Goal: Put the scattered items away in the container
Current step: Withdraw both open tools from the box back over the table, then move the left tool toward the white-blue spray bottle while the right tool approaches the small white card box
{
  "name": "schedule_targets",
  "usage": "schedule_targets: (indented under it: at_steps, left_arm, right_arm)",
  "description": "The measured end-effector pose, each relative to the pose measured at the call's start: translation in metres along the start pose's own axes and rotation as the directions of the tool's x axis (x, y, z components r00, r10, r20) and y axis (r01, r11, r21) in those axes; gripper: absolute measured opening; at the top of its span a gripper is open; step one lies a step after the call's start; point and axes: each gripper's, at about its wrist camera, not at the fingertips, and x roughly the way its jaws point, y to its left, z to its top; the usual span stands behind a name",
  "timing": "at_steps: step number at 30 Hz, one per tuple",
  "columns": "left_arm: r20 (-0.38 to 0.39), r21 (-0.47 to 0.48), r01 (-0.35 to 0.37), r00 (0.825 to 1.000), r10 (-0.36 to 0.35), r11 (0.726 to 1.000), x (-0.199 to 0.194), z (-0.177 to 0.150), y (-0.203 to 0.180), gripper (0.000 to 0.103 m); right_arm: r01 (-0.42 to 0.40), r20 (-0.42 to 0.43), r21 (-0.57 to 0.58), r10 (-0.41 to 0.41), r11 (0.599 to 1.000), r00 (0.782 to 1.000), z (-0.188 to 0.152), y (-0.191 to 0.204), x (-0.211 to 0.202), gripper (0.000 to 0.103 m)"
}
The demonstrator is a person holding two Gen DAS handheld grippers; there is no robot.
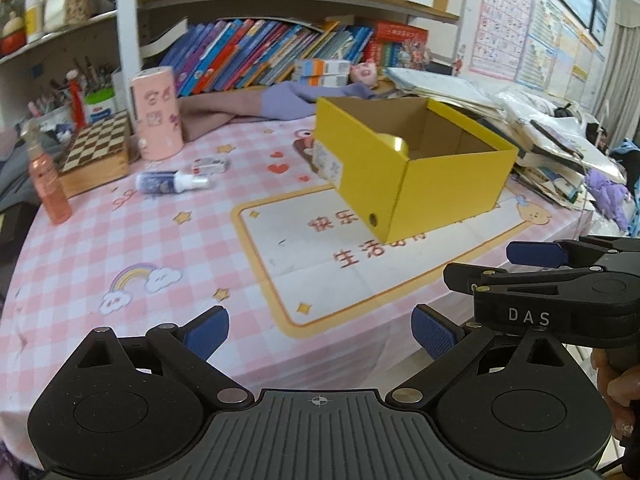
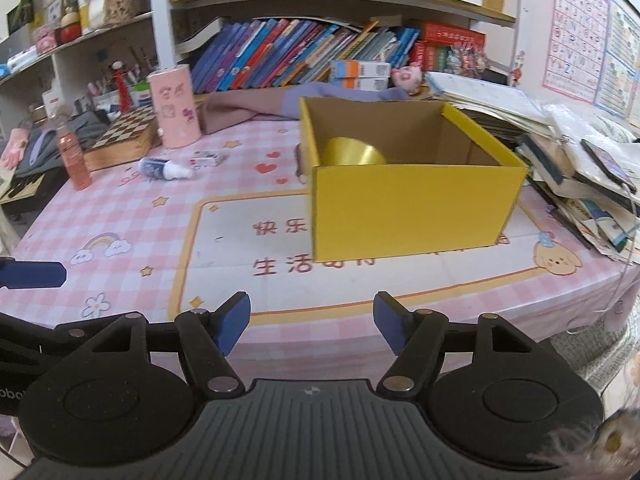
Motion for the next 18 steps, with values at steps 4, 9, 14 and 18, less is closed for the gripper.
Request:
schedule_targets:
  at_steps: [4, 9, 14, 18]
  left_arm:
    - [0.004, -0.043, -0.049, 0.999, 0.049, 0.998, -0.010, -0.006, 0.016, 0.099]
    - [0.009, -0.109, -0.116, 0.993, 0.118, 0.987, -0.021, -0.011, 0.037, 0.099]
    - [0.016, -0.144, -0.152, 0.988, 0.156, 0.978, -0.026, -0.013, 0.049, 0.099]
    - [0.019, -0.161, -0.170, 0.984, 0.175, 0.972, -0.023, -0.011, 0.054, 0.099]
  right_arm:
    - [-0.050, -0.005, -0.038, 0.050, 0.998, 0.999, 0.003, 0.018, 0.004, 0.066]
    - [-0.119, -0.006, -0.106, 0.119, 0.987, 0.993, 0.009, 0.044, 0.009, 0.066]
    - [-0.149, 0.001, -0.142, 0.151, 0.978, 0.989, 0.014, 0.058, 0.013, 0.066]
    - [-0.159, 0.007, -0.154, 0.162, 0.975, 0.987, 0.020, 0.062, 0.018, 0.066]
